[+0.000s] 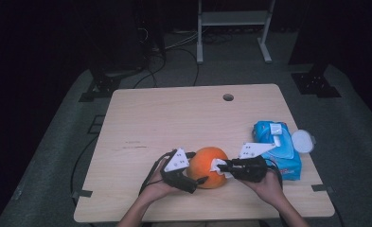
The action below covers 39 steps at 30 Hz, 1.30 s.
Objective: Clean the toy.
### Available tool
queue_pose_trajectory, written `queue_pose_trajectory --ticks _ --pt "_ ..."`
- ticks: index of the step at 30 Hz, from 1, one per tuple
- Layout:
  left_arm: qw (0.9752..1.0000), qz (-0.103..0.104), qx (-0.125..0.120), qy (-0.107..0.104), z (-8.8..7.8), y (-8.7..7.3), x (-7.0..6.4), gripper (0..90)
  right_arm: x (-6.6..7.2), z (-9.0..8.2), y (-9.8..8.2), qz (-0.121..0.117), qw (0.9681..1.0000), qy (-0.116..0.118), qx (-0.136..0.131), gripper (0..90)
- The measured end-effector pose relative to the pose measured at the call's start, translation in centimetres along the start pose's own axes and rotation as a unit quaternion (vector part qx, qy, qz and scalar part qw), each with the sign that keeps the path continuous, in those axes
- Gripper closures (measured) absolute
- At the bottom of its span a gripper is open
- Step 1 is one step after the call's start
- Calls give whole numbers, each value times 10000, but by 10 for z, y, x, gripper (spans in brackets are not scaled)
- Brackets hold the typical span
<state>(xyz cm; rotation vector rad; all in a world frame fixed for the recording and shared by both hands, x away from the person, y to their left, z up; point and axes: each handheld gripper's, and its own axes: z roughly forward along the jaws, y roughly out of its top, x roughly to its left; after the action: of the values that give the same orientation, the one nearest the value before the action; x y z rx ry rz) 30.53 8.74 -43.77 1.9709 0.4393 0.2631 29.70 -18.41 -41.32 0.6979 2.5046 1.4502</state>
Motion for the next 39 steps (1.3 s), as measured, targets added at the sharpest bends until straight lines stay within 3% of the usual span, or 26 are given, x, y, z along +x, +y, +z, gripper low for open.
queue_pose_trajectory --ticks 2,4,5,7,8,9,10,13,15,17,18,19,20,21,22,24,27,29,32,33,34,36,38,39 --pt "9999 150 -40 63 0 0 -3 193 7 0 4 -94 9999 -47 7 787" --pt "9977 641 -20 204 2 4 -14 248 14 1 9 -220 9997 -23 -53 788" --pt "9959 873 1 249 3 6 -19 257 20 1 13 -314 9995 26 -104 788" --pt "9891 1436 74 324 5 9 -31 262 26 2 18 -434 9988 100 -181 788" --pt "9857 1649 85 326 7 9 -37 262 29 2 20 -483 9986 117 -202 788" --pt "9844 1726 111 323 7 10 -39 261 30 1 23 -574 9981 72 -205 788" --pt "9847 1712 109 317 7 10 -39 254 30 -1 23 -627 9978 24 -189 789" --pt "9901 1386 1 229 6 7 -32 200 18 -8 19 -526 9984 -124 -160 789" --pt "9950 975 -62 223 6 7 -26 122 8 -11 11 -369 9990 -239 -120 789" --pt "9997 233 -29 112 9 6 -17 53 2 -13 5 -197 9995 -219 -121 788" --pt "10000 -49 14 81 11 5 -12 44 2 -14 4 -176 9996 -194 -138 789" --pt "9999 -125 11 -3 12 4 -10 36 4 -15 5 -206 9995 -195 -121 788" --pt "9998 -152 6 -136 12 3 -10 63 7 -15 6 -280 9993 -205 -113 788" --pt "9999 -94 -9 -137 12 3 -12 124 10 -14 8 -359 9991 -208 -114 788" --pt "9999 26 8 -102 12 4 -15 158 14 -12 10 -404 9989 -186 -121 788" --pt "9989 458 36 -26 11 7 -23 239 22 -7 16 -473 9987 -73 -170 788" --pt "9931 1164 96 79 10 12 -37 285 35 -2 25 -720 9972 25 -198 789" --pt "9907 1349 151 104 8 14 -37 299 36 -4 27 -797 9966 -44 -192 789" --pt "9916 1282 148 67 7 11 -34 295 23 -14 23 -645 9973 -234 -254 789" --pt "9931 1167 111 42 7 9 -33 281 16 -18 20 -556 9976 -336 -241 789" --pt "9949 1010 75 38 8 8 -31 244 8 -21 16 -445 9979 -413 -214 789" --pt "9989 461 -46 -38 11 8 -24 128 -3 -26 5 -223 9985 -475 -150 789" --pt "9999 4 -94 -134 14 7 -19 65 -5 -26 1 -150 9988 -453 -140 789" --pt "9997 -125 -69 -199 15 6 -17 66 -3 -26 1 -157 9988 -436 -154 789"
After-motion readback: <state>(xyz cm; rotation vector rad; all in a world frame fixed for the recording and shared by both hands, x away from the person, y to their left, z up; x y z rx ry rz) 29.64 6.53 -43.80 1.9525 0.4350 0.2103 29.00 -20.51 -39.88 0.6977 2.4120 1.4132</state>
